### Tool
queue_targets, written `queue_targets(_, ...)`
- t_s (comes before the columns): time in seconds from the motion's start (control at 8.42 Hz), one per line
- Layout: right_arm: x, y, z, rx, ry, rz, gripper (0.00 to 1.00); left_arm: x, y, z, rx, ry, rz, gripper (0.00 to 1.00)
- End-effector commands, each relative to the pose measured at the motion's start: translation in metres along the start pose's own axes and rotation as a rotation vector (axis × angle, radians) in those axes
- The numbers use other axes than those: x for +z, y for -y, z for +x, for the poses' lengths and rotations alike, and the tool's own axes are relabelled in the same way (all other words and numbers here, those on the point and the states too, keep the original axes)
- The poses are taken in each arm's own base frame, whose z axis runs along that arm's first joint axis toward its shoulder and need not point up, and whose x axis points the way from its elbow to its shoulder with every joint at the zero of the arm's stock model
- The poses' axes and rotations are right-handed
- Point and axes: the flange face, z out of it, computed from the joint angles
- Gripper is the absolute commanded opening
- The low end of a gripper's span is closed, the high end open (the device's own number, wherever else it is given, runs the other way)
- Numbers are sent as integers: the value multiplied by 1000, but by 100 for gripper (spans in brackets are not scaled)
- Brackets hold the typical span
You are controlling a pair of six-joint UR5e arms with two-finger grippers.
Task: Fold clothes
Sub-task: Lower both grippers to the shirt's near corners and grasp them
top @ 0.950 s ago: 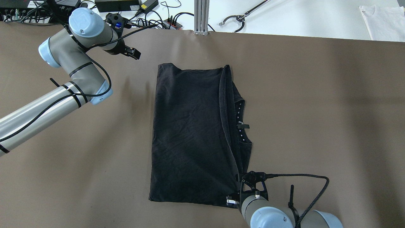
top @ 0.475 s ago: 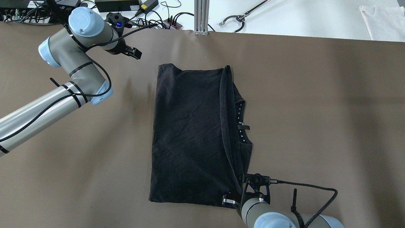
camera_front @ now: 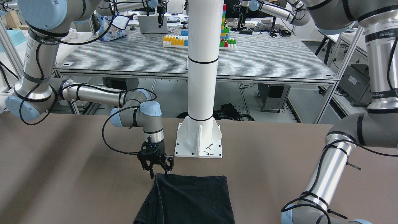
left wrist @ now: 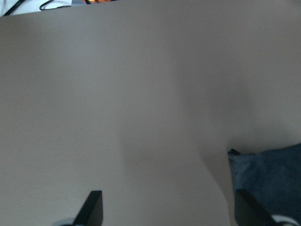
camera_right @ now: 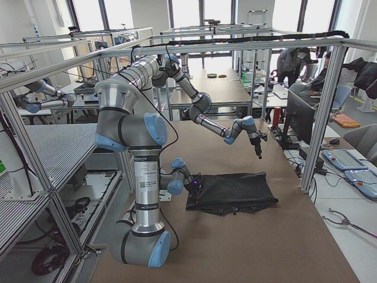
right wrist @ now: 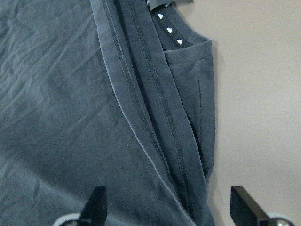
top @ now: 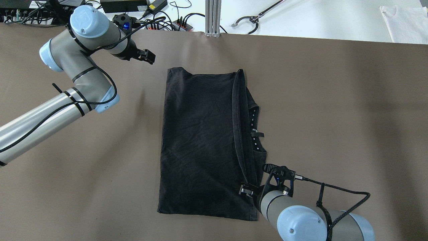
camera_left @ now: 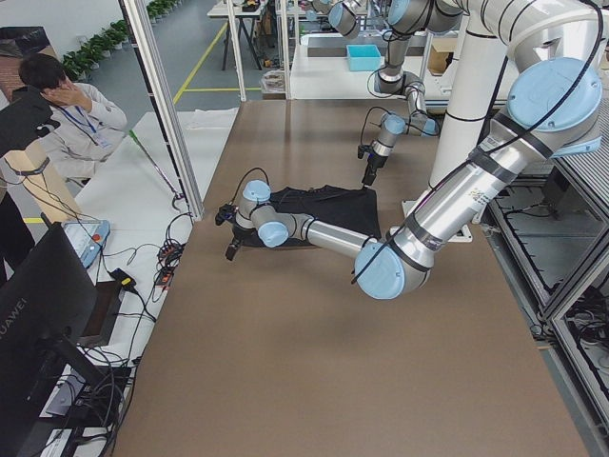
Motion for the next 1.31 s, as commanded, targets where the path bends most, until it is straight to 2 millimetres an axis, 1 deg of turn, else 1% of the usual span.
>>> queue_targets(0.0, -9, 11, -6, 218, 89, 0, 92, -25, -80, 21, -233, -99, -26, 100)
queue_targets(0.12, -8, 14, -4, 265, 87, 6, 92, -36, -132, 30, -319, -129, -52, 100)
queue_targets(0.24, -9, 20, -4, 305, 90, 12, 92, -54, -182, 42, -378, -158, -67, 100)
queue_targets(0.36, -9, 25, -4, 337, 93, 18, 92, -67, -236, 55, -434, -173, -85, 100)
queue_targets(0.48, -9, 26, -4, 343, 94, 21, 92, -75, -285, 71, -488, -175, -79, 100)
queue_targets(0.59, -10, 28, -4, 353, 95, 25, 92, -77, -335, 91, -524, -174, -88, 100)
queue_targets(0.71, -10, 29, -4, 358, 95, 26, 92, -79, -373, 116, -580, -182, -95, 100)
queue_targets(0.83, -9, 30, -3, 358, 92, 29, 92, -75, -410, 139, -610, -184, -94, 100)
queue_targets(0.95, -9, 31, -3, 359, 93, 34, 92, -74, -434, 157, -610, -191, -99, 100)
queue_targets(1.07, -8, 31, -2, 359, 90, 34, 92, -73, -441, 162, -608, -192, -112, 100)
queue_targets(1.19, -8, 31, -2, 359, 90, 34, 92, -72, -443, 161, -609, -188, -114, 100)
